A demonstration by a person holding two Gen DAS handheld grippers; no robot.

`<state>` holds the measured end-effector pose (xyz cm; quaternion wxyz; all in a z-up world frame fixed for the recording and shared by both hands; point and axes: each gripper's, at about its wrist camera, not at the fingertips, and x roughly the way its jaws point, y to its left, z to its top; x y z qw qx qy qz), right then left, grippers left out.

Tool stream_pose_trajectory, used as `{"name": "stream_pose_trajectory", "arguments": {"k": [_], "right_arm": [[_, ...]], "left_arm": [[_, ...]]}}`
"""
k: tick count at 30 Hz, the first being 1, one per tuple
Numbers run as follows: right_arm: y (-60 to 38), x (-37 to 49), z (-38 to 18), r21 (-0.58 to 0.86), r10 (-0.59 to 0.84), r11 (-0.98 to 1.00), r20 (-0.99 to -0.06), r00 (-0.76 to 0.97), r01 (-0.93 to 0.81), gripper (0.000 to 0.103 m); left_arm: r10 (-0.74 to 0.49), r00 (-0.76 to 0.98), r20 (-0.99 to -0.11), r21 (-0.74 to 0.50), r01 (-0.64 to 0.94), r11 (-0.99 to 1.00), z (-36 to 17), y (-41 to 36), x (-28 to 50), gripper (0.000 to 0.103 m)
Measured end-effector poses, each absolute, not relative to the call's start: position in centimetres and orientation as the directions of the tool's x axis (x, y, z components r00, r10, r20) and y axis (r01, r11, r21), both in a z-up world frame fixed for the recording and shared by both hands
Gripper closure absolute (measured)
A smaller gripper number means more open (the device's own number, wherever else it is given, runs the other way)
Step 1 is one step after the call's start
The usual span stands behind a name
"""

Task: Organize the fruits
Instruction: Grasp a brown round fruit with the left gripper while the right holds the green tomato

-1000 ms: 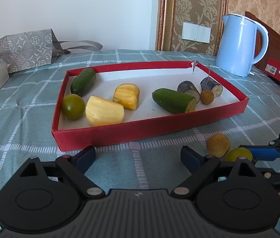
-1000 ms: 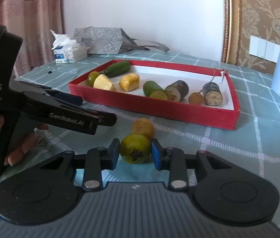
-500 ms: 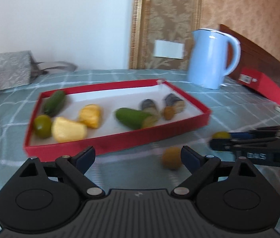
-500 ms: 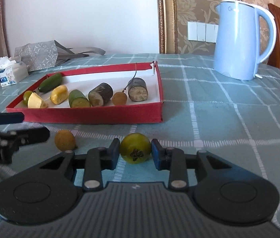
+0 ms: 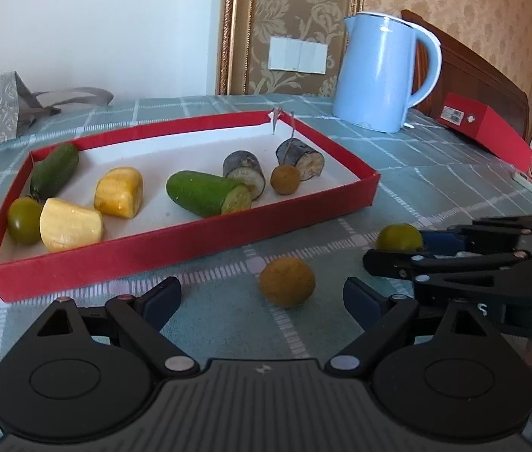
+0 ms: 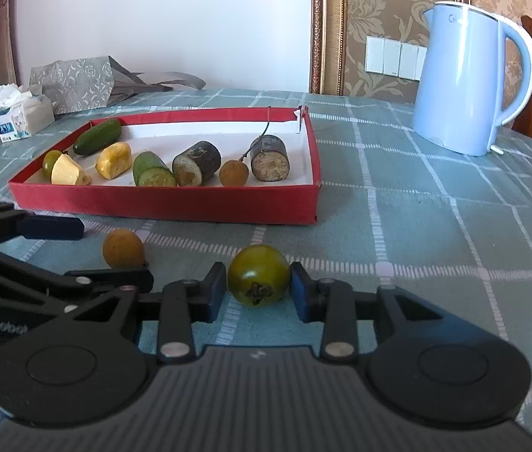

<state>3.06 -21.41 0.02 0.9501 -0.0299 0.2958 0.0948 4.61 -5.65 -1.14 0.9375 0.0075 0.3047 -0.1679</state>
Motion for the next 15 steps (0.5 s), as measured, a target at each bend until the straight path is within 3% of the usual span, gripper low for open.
{"name": "stream_pose_trajectory", "arguments": {"k": [8,9,10,11,13,15], "right_arm": [[-22.2,3.2,0.1,0.053,0.192,0.979,-0.563,0.804,-0.197,0.068],[-22.3,3.2,0.1,0.055,0.186,0.981,-0.563,0.806,-0.188,0.063],[-22.3,3.2,0.0,0.041,0.154,0.987,-0.565,0.811,-0.158,0.044],[-22.5,3.3,0.0,0.034,0.123,0.991,-0.568,0.813,-0.126,0.036],[-23.1,3.3,0.0,0.066,0.138,0.990,-0.566,0.813,-0.122,0.036],[-23.1,3.1,0.1,0.069,0.146,0.989,-0.552,0.821,-0.130,0.044]], "left_arm": [[-0.358,0.746,-0.562,-0.125,0.351,0.928,-1.1,-5.4,5.3,0.009],[-0.363,0.745,-0.560,-0.133,0.351,0.927,-1.1,-5.4,5.3,0.009],[-0.368,0.744,-0.558,-0.138,0.354,0.925,-1.1,-5.3,5.3,0.009],[-0.370,0.744,-0.557,-0.139,0.356,0.924,-1.1,-5.4,5.3,0.009],[-0.373,0.744,-0.554,-0.126,0.367,0.921,-1.0,-5.6,5.1,0.010],[-0.374,0.747,-0.550,-0.114,0.376,0.919,-1.0,-5.8,5.0,0.023]]}}
